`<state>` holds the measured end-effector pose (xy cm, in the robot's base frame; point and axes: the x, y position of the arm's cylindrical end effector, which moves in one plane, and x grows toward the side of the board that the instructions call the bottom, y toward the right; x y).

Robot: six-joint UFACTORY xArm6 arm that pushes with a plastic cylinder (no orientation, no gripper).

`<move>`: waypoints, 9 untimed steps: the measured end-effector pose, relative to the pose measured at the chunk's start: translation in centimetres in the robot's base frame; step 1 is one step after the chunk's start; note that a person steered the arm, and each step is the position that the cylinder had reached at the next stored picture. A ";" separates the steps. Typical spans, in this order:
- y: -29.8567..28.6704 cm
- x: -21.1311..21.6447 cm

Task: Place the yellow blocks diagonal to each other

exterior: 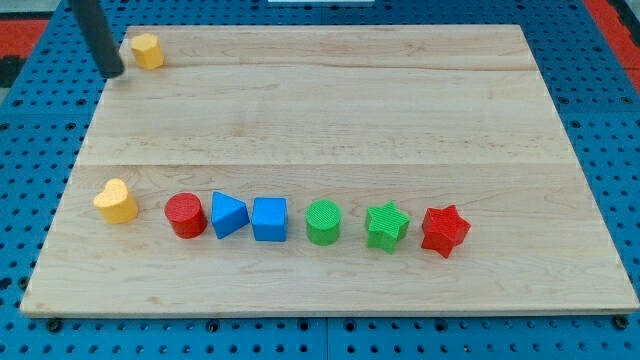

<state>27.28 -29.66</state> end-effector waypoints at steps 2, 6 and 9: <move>2.1 -3.5; -0.8 10.0; 0.5 21.3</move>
<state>48.63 -29.18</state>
